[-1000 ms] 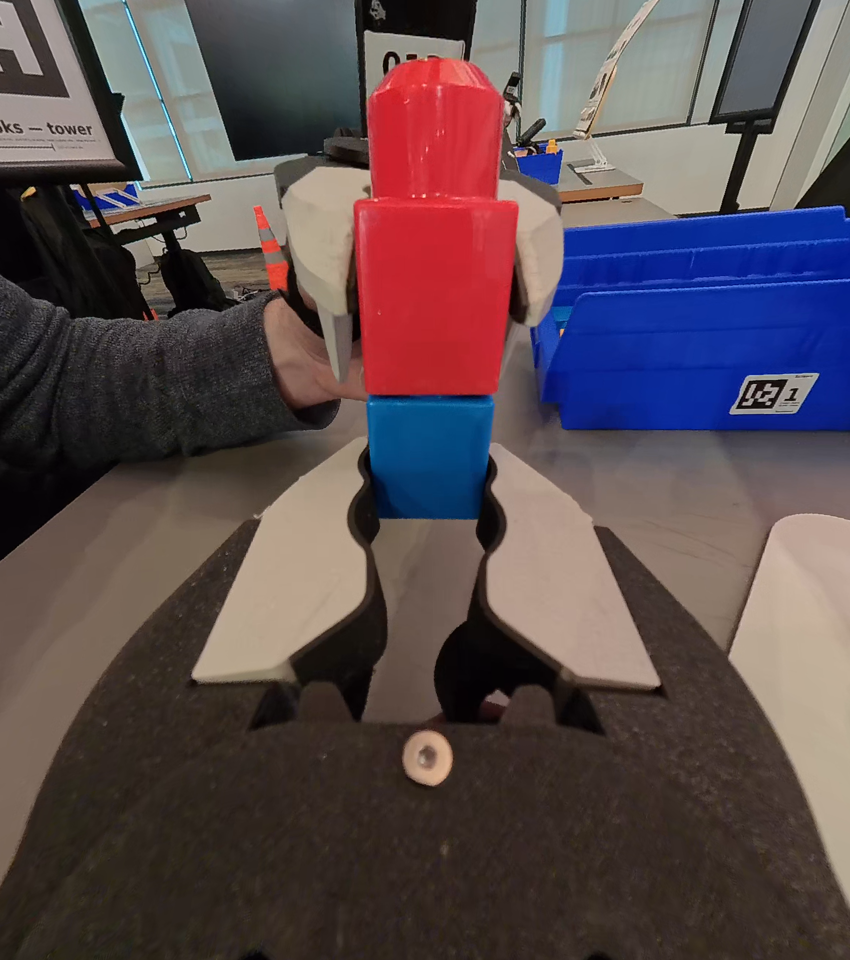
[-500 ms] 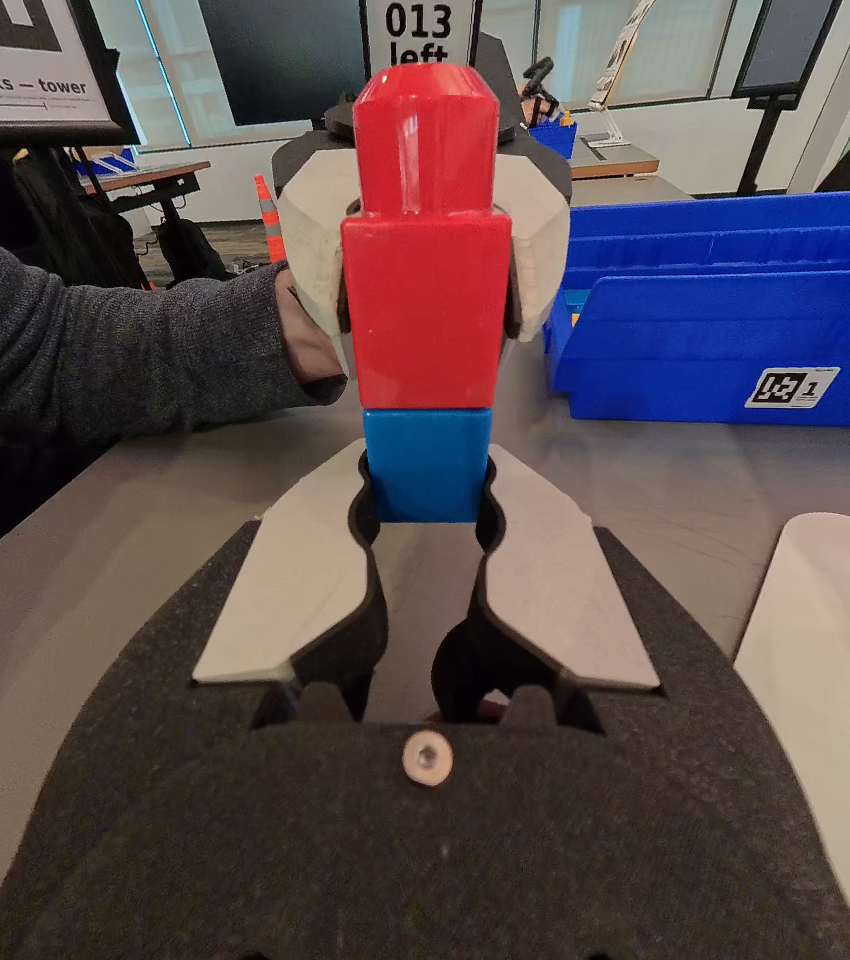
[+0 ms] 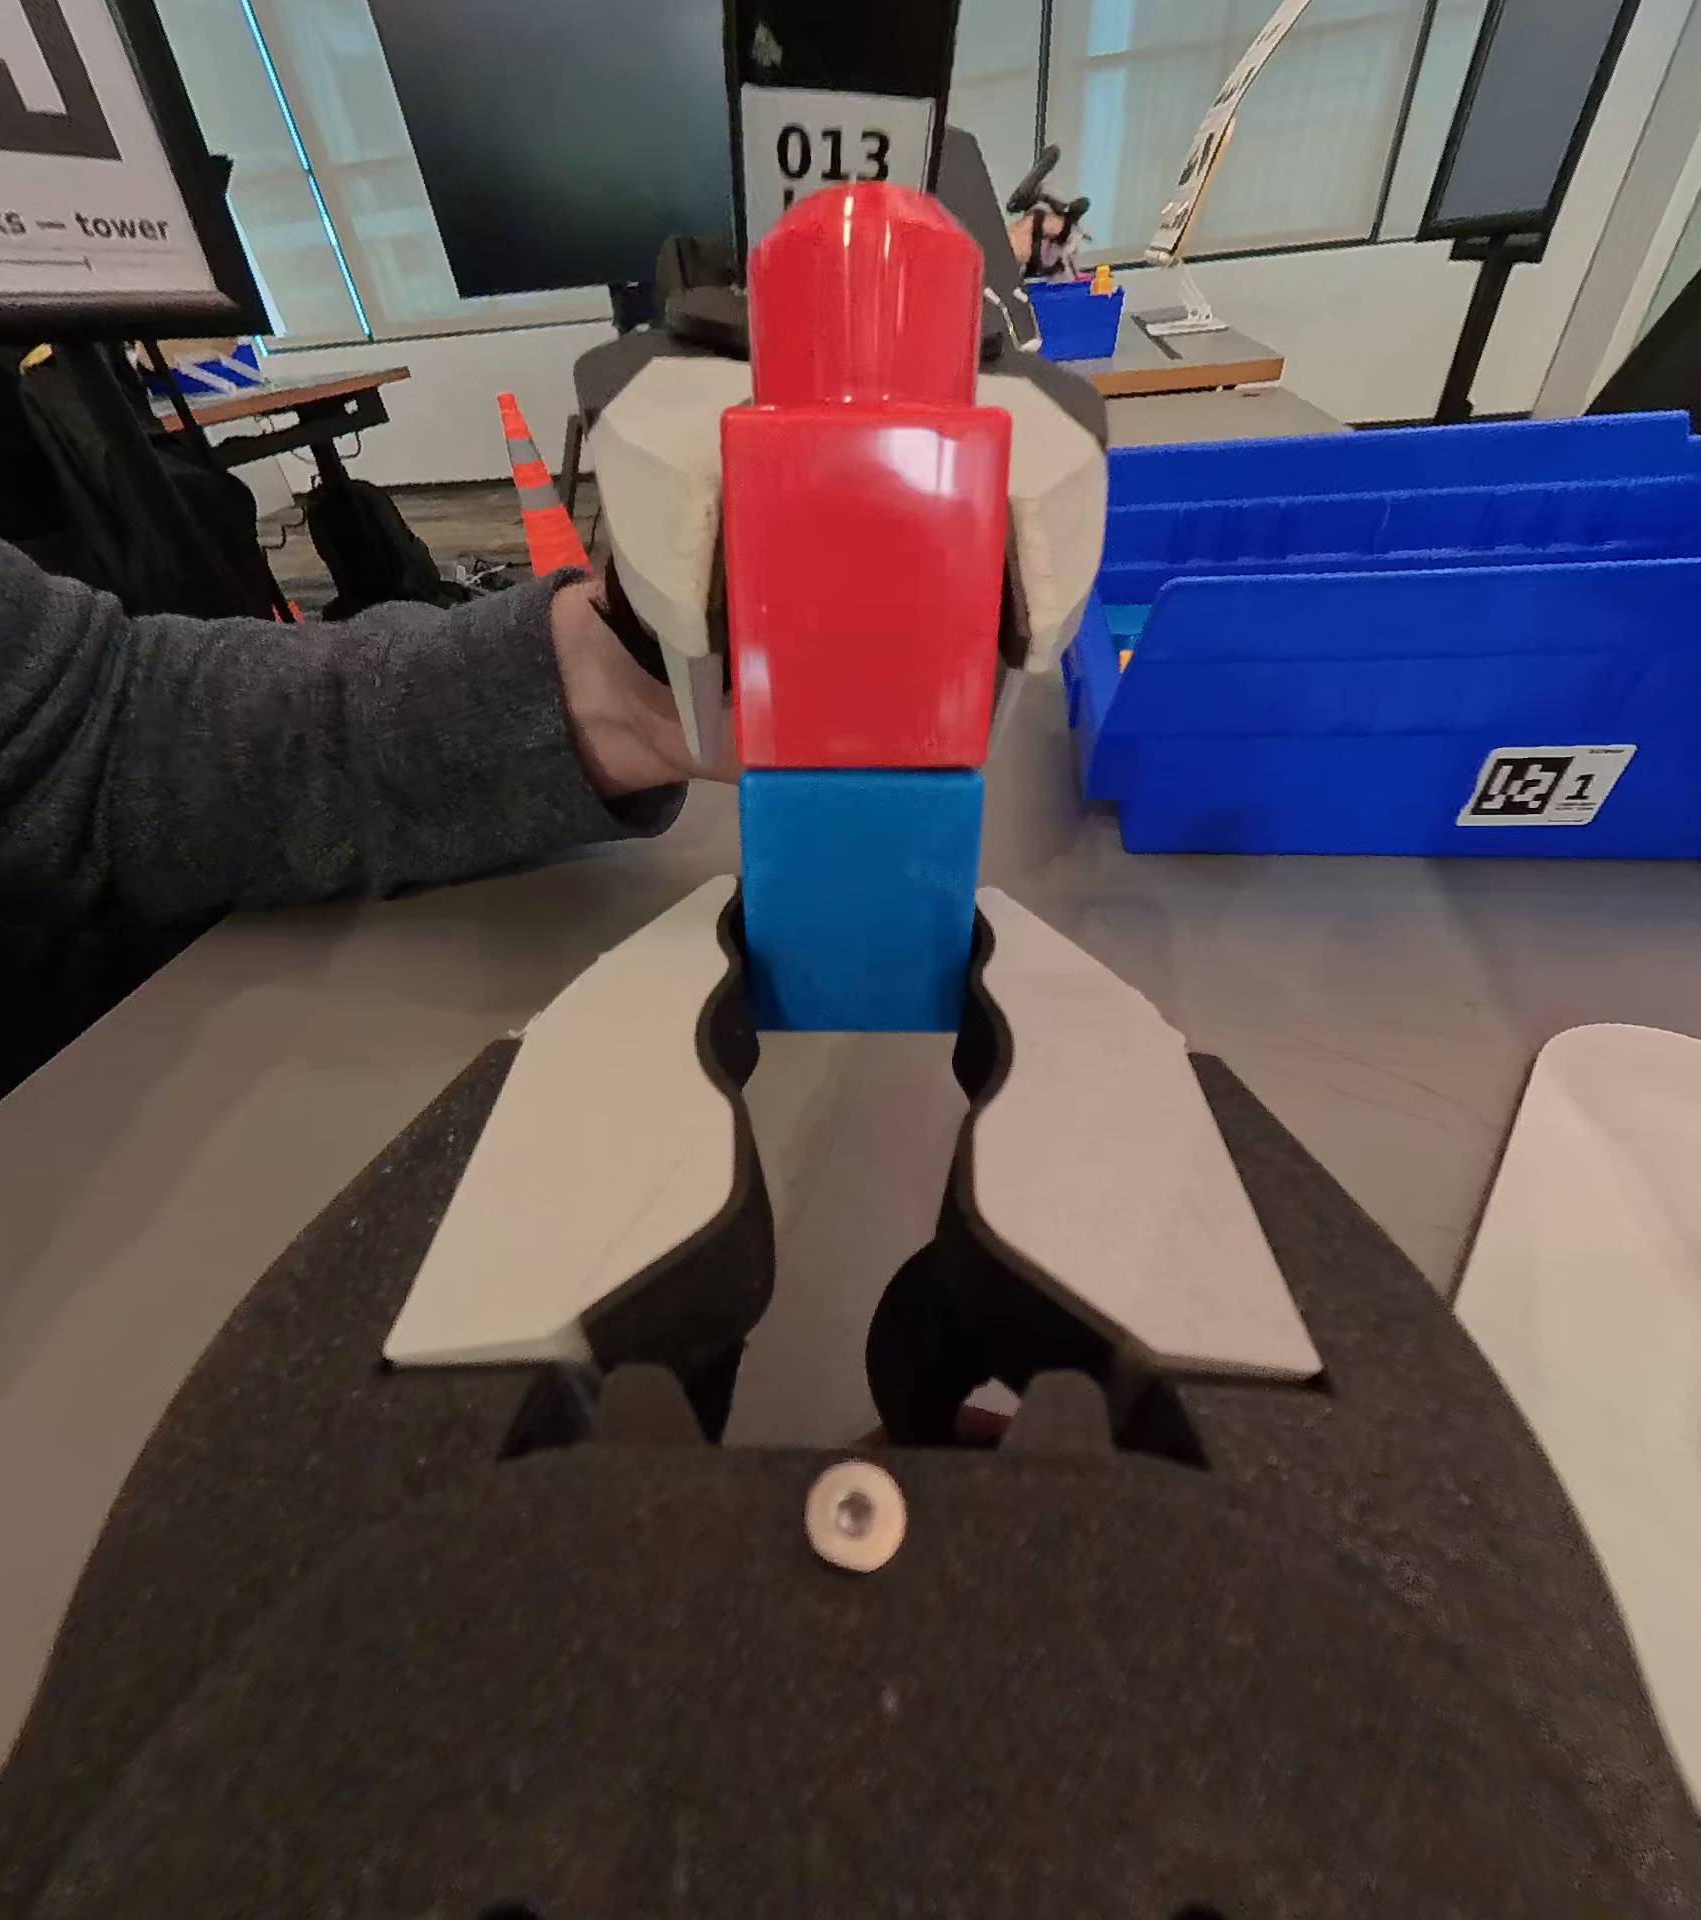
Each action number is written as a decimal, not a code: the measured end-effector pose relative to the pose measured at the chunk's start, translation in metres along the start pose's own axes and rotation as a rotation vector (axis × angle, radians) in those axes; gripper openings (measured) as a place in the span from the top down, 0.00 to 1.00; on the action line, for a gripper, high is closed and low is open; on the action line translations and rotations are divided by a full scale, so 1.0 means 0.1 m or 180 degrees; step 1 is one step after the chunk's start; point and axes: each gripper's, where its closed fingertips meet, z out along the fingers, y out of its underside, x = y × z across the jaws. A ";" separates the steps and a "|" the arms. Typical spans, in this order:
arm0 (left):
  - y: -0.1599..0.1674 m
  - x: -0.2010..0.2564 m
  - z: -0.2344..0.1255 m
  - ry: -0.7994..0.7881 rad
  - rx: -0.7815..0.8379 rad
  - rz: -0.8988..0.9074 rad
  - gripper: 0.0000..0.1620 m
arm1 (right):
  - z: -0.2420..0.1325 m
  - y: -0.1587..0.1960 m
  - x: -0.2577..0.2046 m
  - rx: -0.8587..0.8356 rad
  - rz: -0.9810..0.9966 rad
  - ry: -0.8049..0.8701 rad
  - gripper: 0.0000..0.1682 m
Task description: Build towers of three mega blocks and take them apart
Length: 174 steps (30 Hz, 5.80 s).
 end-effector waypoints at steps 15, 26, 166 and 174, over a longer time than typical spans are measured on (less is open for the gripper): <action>0.12 -0.03 -0.11 0.0030 -0.0105 0.0021 0.78 | -0.02 -0.02 0.02 0.0053 -0.0023 0.0071 0.80; 0.18 0.01 -0.12 0.0098 -0.0258 0.0039 0.78 | -0.01 0.00 -0.01 -0.0010 -0.0061 0.0011 0.80; -0.27 -0.27 -0.01 -0.0394 0.0691 -0.0598 0.79 | -0.07 -0.27 0.19 0.0683 0.0471 -0.0171 0.79; -0.16 -0.25 0.01 -0.0241 0.0628 -0.0575 0.79 | -0.08 -0.27 0.19 0.0696 0.0505 -0.0210 0.79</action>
